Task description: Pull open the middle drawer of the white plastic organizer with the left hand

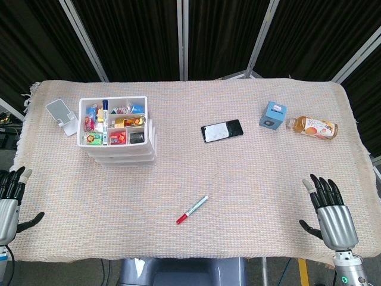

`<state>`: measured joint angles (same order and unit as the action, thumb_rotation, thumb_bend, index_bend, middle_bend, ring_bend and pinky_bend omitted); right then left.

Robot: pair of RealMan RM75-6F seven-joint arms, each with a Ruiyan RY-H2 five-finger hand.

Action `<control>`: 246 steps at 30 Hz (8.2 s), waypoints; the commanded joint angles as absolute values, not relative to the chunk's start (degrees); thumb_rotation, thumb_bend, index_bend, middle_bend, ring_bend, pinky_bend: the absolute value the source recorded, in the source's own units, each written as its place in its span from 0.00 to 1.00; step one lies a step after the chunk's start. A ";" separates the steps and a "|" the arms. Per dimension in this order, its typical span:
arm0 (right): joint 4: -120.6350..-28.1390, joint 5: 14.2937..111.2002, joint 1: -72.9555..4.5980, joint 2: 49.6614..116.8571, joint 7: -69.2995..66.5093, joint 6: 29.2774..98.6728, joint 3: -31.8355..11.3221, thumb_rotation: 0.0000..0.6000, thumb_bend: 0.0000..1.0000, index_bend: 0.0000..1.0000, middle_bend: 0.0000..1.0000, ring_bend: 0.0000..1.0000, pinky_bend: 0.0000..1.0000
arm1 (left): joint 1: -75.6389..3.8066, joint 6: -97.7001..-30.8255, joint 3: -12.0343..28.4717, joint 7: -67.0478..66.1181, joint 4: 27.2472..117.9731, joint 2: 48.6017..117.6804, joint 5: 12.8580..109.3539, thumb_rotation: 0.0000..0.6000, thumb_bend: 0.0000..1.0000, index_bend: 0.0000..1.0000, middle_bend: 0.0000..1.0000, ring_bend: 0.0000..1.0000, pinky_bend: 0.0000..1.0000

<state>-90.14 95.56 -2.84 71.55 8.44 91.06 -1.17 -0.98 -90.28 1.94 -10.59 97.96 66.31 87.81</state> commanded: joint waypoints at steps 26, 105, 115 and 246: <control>-89.87 95.45 -2.68 71.56 8.49 90.43 -0.57 1.00 0.02 0.00 0.00 0.00 0.00 | -1.90 -88.72 1.64 -1.80 99.99 67.26 88.58 1.00 0.35 0.00 0.26 0.31 0.31; -91.99 95.45 -2.39 69.20 5.16 90.28 -0.33 1.00 0.02 0.00 0.00 0.00 0.00 | -27.76 -48.97 14.23 30.27 98.55 81.74 60.62 1.00 0.90 0.07 0.78 0.78 0.65; -91.84 95.51 -2.38 69.52 5.73 90.17 -0.29 1.00 0.02 0.00 0.00 0.00 0.00 | -26.98 -48.93 13.25 31.81 98.85 81.36 63.77 1.00 0.90 0.09 0.78 0.78 0.65; -91.25 95.91 -2.45 71.15 8.04 88.79 0.69 1.00 0.02 0.00 0.00 0.00 0.00 | -24.43 -65.65 2.06 -15.51 122.98 57.70 63.22 1.00 0.91 0.43 0.82 0.81 0.66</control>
<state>-91.25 95.92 -2.45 71.15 8.04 88.79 0.68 -24.46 -65.65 2.09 -15.54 122.96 57.73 63.15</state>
